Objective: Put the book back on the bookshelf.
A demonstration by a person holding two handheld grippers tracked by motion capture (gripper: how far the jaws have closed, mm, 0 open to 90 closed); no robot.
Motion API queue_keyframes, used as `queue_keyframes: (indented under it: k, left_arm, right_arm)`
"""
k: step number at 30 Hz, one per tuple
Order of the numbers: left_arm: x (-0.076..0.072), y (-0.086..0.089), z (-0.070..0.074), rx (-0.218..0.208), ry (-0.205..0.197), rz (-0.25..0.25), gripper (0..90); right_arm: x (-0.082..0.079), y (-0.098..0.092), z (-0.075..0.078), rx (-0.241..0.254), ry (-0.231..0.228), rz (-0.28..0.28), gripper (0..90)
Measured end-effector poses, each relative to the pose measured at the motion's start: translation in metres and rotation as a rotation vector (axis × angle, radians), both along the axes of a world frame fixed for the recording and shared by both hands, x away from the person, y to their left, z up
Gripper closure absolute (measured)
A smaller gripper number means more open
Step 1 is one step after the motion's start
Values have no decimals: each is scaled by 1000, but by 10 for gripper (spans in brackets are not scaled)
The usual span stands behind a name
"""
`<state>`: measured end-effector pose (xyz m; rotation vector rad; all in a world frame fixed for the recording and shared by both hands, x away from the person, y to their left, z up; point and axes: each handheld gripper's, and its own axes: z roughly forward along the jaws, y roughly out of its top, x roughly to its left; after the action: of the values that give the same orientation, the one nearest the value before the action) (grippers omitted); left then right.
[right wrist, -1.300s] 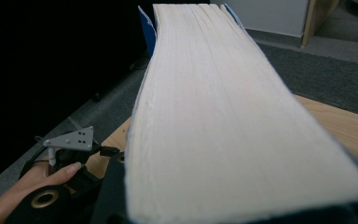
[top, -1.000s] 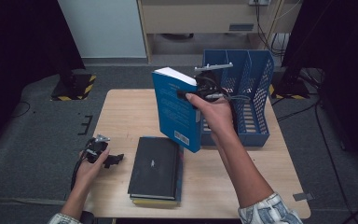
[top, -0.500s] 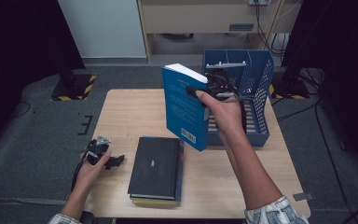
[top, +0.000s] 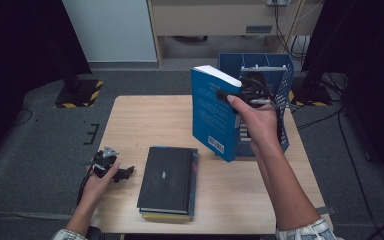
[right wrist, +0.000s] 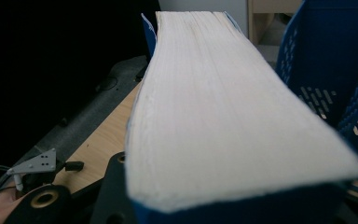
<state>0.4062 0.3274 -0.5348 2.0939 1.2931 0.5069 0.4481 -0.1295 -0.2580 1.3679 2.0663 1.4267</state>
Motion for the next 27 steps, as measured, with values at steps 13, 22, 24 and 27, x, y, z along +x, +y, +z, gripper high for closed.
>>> queue_keyframes:
  k: [13,22,24,27]
  left_arm:
    - [0,0,0,-1,-5,0,0]
    - [-2,0,-2,-10,-20,6,0]
    - [-2,0,-2,-10,-22,6,0]
    - [-3,0,-2,-11,-23,8,0]
  right_arm:
    - [-2,-29,-1,-15,2,-72,608]
    - [3,-47,-1,-4,-2,-142,607]
    - [4,-51,0,-5,-5,-153,608]
    - [7,-55,0,-5,-4,-179,608]
